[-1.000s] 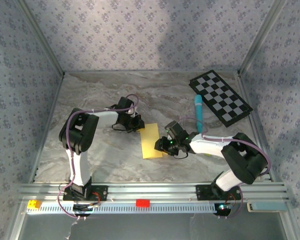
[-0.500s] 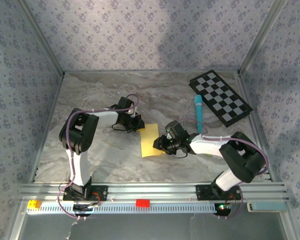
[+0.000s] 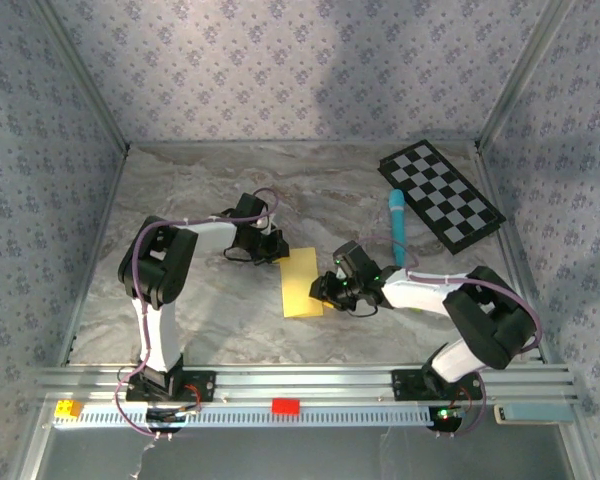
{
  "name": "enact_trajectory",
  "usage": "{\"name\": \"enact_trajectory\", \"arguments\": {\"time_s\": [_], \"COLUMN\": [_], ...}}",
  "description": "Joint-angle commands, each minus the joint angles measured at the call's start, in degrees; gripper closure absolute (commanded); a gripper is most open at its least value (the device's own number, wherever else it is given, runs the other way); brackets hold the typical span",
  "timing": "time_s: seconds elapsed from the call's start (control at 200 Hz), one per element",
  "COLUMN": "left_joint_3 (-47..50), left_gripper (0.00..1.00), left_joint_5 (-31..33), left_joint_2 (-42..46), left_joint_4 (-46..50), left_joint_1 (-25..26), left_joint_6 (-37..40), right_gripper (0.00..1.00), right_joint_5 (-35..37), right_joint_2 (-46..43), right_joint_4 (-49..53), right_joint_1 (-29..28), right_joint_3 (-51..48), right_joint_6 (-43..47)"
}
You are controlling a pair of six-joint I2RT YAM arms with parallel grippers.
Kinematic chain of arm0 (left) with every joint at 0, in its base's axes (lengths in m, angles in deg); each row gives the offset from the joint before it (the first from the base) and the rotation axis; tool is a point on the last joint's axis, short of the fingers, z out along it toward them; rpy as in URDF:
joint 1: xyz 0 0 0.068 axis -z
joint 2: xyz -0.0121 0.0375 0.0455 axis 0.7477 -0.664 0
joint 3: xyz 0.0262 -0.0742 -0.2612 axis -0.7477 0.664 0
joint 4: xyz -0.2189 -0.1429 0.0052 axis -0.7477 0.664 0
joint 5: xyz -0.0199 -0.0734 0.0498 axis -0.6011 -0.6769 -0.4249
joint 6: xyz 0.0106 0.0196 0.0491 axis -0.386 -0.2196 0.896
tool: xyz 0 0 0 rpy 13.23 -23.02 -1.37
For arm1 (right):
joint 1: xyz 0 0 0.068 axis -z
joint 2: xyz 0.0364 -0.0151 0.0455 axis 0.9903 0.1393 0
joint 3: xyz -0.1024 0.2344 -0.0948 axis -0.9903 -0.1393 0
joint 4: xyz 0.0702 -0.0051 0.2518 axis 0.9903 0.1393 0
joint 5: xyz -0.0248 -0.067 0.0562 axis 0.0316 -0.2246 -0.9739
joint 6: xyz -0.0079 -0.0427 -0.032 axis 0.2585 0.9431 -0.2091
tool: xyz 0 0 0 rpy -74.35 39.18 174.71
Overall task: Fold a paper plane with a square sheet of paper (pick it up from the middle)
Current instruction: Fold the triangle a second time at the center of the table.
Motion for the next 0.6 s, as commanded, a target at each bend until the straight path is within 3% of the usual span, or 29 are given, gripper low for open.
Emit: {"name": "enact_trajectory", "arguments": {"time_s": [0.0, 0.595], "left_joint_3": [-0.5, -1.59], "left_gripper": [0.93, 0.93], "left_joint_5": [1.71, -0.03], "left_joint_2": [-1.33, -2.03], "left_joint_4": [4.2, 3.78], "left_joint_1": [-0.18, -0.13], "left_joint_6": [1.18, 1.56], "right_gripper": [0.63, 0.64], "right_joint_5": [0.06, -5.15], "right_joint_2": [-1.19, 2.97], "right_joint_4": [2.34, -10.44], "right_joint_1": [0.01, 3.01], "right_joint_3": [0.94, 0.62], "right_joint_6": [0.56, -1.56]}}
